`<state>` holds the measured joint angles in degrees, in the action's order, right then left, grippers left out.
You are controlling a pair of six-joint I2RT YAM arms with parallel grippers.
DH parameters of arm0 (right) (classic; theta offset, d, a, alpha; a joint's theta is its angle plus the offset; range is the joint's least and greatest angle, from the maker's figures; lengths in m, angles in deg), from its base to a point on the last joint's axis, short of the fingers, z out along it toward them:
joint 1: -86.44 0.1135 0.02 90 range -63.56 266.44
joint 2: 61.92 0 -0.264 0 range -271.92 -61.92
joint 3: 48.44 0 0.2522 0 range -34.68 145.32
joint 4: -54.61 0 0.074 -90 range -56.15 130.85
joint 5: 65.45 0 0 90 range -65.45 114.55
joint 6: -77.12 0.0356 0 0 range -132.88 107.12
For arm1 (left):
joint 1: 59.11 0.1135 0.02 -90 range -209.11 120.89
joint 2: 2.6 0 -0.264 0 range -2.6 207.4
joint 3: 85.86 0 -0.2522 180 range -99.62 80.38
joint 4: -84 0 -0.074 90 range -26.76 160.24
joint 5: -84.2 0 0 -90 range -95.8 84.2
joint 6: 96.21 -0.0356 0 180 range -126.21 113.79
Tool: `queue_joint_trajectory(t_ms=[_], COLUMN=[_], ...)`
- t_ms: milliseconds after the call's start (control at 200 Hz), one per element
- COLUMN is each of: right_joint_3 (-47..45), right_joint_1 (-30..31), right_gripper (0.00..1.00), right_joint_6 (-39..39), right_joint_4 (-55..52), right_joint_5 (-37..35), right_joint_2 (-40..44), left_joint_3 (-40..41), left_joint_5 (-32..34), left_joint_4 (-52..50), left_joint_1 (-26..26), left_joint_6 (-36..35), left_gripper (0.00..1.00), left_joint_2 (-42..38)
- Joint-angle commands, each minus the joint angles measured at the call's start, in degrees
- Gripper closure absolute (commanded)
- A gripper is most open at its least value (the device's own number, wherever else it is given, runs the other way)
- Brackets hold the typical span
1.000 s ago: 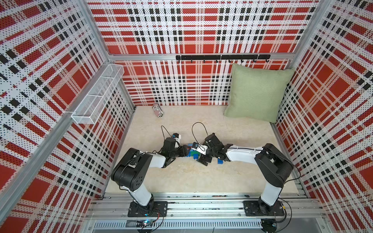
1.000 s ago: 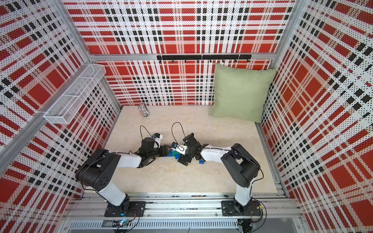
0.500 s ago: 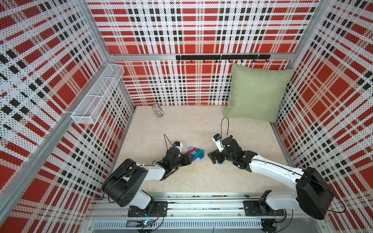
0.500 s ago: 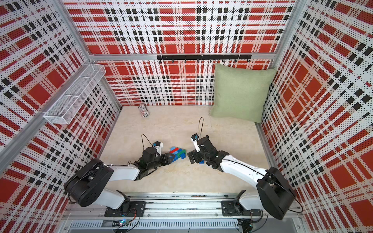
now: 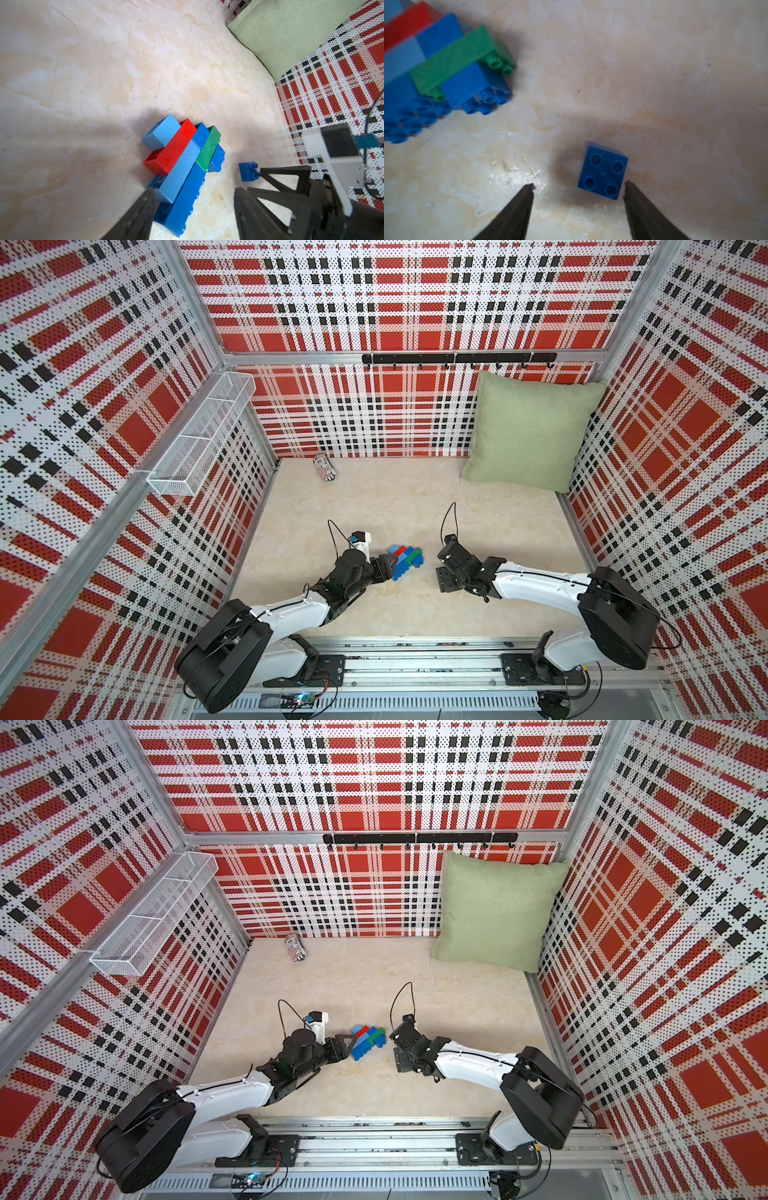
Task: Assemble a heart with lego
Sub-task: Pick up the lego brick from the center of the board.
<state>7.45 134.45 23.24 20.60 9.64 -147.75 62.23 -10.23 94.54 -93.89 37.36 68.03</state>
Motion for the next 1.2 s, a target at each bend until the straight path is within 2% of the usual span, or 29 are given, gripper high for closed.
queue_joint_trajectory(t_ms=[0, 75, 155, 376, 416, 581, 716, 902, 1097, 1192], right_joint_3=[1.3, 1.2, 0.5, 1.9, 1.9, 0.3, -1.1, -5.9, -13.6, -14.4], right_joint_1=[0.1, 0.1, 0.1, 0.0, 0.0, 0.1, 1.4, 9.1, 15.8, 17.2], right_gripper=[0.36, 0.37, 0.47, 0.56, 0.60, 0.71, 0.73, 0.73, 0.72, 0.72], right_joint_6=[2.2, 3.2, 3.3, 2.4, 2.2, 0.5, -4.9, -16.1, -25.9, -27.8], right_joint_4=[-0.7, -1.8, -0.7, 1.3, 1.5, 3.1, 5.4, 15.7, 31.5, 34.4], right_joint_5=[-2.9, -3.1, -3.7, -3.5, -3.5, -4.9, -5.2, -7.6, -3.4, -3.1], right_joint_2=[-1.5, -2.1, -2.2, -5.6, -6.0, -3.6, 0.7, 10.7, 17.8, 17.7], left_joint_3=[-2.0, -2.8, -3.4, -4.2, -4.0, -4.2, -4.6, -5.8, -7.2, -8.0], left_joint_5=[0.7, 0.7, 0.8, 0.3, 0.4, -0.9, -4.5, -10.6, -14.6, -15.8], left_joint_4=[-3.8, -5.1, -5.8, -6.0, -6.1, -7.6, -8.3, -6.1, -4.0, -3.9], left_joint_1=[0.9, 1.1, 1.1, 1.5, 1.5, 1.6, 1.2, -4.2, -8.5, -9.4], left_joint_6=[-2.7, -3.5, -4.3, -4.1, -4.0, -4.2, -3.9, -3.2, -3.2, -3.7], left_gripper=[0.35, 0.35, 0.35, 0.35, 0.35, 0.34, 0.33, 0.31, 0.30, 0.32], left_joint_2=[-1.5, -1.8, -1.8, -2.3, -2.9, -4.9, -6.7, -8.8, -6.6, -4.5])
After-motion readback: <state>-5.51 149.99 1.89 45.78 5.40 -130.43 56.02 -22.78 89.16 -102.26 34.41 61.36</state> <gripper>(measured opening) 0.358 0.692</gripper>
